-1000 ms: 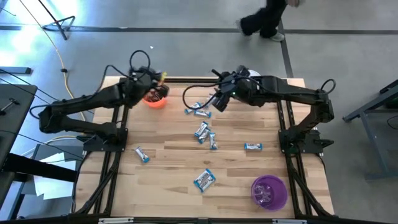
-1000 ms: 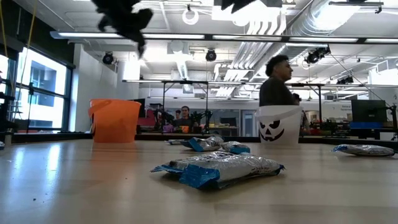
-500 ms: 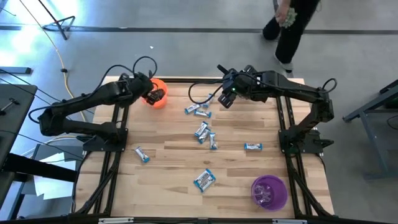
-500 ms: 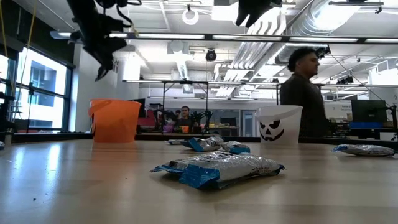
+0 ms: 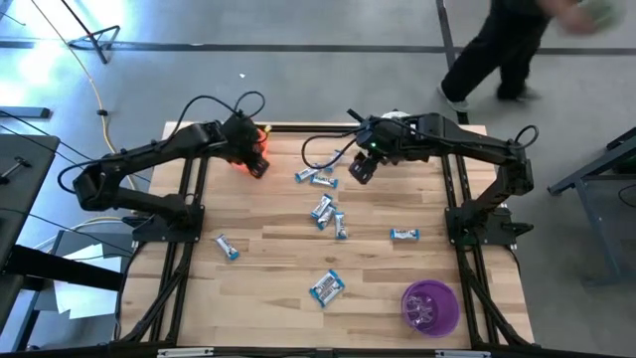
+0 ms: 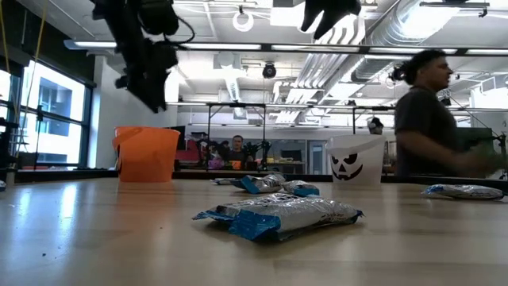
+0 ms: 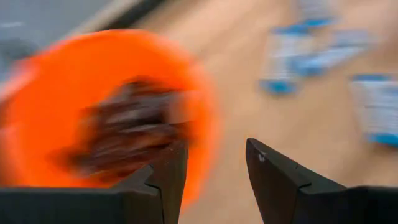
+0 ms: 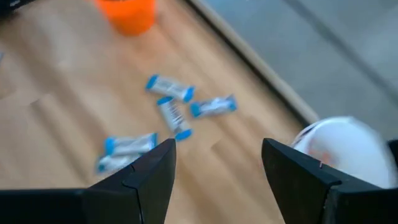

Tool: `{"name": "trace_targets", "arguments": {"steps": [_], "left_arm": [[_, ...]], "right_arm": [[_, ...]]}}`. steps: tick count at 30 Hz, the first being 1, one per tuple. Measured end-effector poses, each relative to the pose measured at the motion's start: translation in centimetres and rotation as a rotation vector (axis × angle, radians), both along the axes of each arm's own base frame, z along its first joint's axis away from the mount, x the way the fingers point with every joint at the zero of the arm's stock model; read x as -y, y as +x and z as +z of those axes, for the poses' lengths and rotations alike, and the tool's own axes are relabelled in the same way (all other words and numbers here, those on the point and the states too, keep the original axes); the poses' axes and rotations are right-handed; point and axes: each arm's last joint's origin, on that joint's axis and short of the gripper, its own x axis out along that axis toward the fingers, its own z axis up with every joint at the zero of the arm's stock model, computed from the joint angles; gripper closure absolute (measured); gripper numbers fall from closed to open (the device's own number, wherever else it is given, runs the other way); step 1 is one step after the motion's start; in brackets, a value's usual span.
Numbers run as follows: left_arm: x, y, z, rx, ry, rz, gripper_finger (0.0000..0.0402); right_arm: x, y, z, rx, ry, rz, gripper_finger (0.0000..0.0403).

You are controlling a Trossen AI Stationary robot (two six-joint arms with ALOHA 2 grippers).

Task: Sort candy
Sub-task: Put the white chocolate into the violet bucket

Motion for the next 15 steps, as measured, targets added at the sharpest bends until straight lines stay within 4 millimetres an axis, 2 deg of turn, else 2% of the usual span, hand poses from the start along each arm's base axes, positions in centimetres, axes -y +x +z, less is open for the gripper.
{"name": "trace_targets", "arguments": {"steps": [3, 7, 11, 15], "left_arm": [[1.2, 1.7, 0.5, 0.175, -0.092, -0.168, 0.025], [3.0, 3.8, 1.5, 0.323, -0.076, -0.319, 0.025], [4.7, 4.6, 1.6, 0.34, -0.064, -0.406, 0.0249], [5.8, 4.9, 1.5, 0.319, -0.07, -0.4, 0.0249]], "right_arm": [[-0.6, -0.2, -0.3, -0.022, 0.088, 0.034, 0.0169], [-1.6, -0.9, -0.7, -0.104, 0.172, 0.07, 0.0169], [-3.0, -2.4, -1.4, -0.29, 0.181, 0.099, 0.0169], [-4.9, -3.1, -3.1, -0.342, 0.285, 0.196, 0.0169]]}}
